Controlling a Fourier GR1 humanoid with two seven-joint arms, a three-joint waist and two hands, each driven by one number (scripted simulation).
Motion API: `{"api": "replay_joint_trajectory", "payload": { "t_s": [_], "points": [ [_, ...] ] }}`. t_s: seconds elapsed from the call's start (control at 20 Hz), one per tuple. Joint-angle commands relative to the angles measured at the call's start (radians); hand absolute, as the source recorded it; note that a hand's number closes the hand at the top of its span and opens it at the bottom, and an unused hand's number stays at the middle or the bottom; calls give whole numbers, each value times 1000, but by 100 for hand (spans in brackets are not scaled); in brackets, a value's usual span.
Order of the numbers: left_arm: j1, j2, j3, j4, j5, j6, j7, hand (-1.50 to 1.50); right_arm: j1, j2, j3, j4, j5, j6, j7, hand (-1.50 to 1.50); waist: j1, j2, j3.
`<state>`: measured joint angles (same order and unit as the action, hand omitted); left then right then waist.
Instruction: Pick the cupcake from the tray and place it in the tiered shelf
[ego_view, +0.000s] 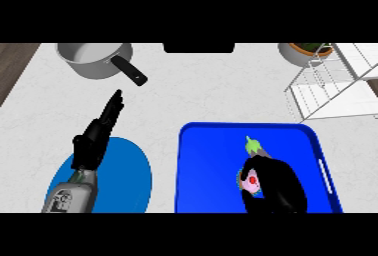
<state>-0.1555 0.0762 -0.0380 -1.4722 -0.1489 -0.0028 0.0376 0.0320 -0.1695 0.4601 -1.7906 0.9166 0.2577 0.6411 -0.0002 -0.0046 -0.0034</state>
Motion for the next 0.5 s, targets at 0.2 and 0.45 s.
{"api": "replay_joint_trajectory", "payload": {
  "t_s": [0.2, 0.45],
  "points": [
    [-25, -23, -5, 63, -35, 17, -52, 0, -20, -30, -77, 92, 1, -58, -170, 150, -1, 5, 4],
    [-47, -7, 25, 29, 3, -18, 27, 0, 135, -74, -58, -87, 5, -36, -171, 150, -4, 4, 3]
  ]
}}
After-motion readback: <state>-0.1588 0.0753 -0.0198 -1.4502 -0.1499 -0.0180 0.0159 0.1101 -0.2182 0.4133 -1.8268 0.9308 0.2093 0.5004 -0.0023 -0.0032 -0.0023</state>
